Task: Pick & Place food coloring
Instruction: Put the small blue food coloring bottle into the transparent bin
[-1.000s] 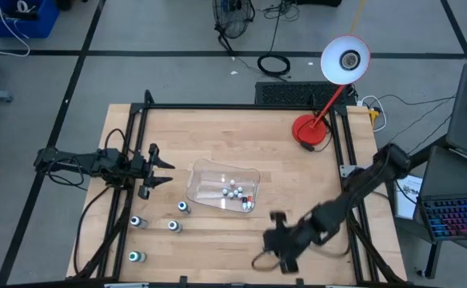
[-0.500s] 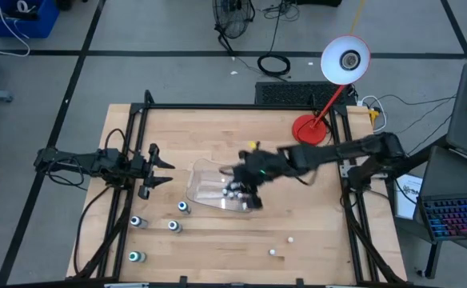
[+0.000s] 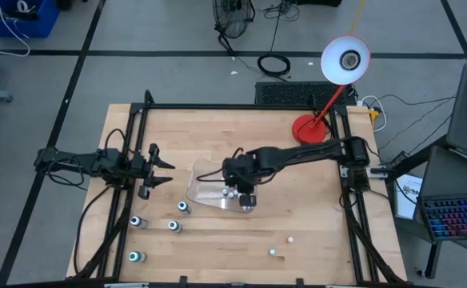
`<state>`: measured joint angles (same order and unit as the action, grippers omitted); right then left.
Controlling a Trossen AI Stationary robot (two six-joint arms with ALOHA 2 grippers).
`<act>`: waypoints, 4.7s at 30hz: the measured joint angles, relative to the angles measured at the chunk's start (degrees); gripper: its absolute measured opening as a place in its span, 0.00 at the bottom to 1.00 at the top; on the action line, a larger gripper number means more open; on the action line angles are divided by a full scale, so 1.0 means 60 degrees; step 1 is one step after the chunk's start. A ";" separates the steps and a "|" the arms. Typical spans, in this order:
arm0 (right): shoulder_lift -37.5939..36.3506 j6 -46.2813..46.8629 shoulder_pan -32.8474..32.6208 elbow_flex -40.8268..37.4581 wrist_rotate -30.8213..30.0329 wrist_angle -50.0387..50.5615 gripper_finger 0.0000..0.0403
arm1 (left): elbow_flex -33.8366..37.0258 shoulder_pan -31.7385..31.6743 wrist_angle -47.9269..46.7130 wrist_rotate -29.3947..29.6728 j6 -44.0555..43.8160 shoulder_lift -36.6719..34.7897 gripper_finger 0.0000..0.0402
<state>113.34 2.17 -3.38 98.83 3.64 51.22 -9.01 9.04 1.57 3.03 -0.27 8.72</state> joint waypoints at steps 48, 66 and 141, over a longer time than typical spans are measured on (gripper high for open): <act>0.0314 -0.6873 -0.0546 -0.0313 -0.1591 0.0361 0.14 | 0.0000 -0.0003 -0.0004 0.0004 0.0000 0.0000 0.45; 0.0314 -0.9318 -0.0486 -0.0316 -0.2879 -0.1274 0.14 | 0.0002 -0.0003 -0.0001 0.0004 0.0000 0.0001 0.45; 0.0725 -0.4526 -0.0390 -0.0311 -0.1842 0.0192 0.14 | 0.0003 -0.0003 0.0007 0.0000 0.0000 -0.0002 0.45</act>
<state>117.69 -24.98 -5.72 96.96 -7.41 52.38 -8.99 9.02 1.61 3.03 -0.27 8.71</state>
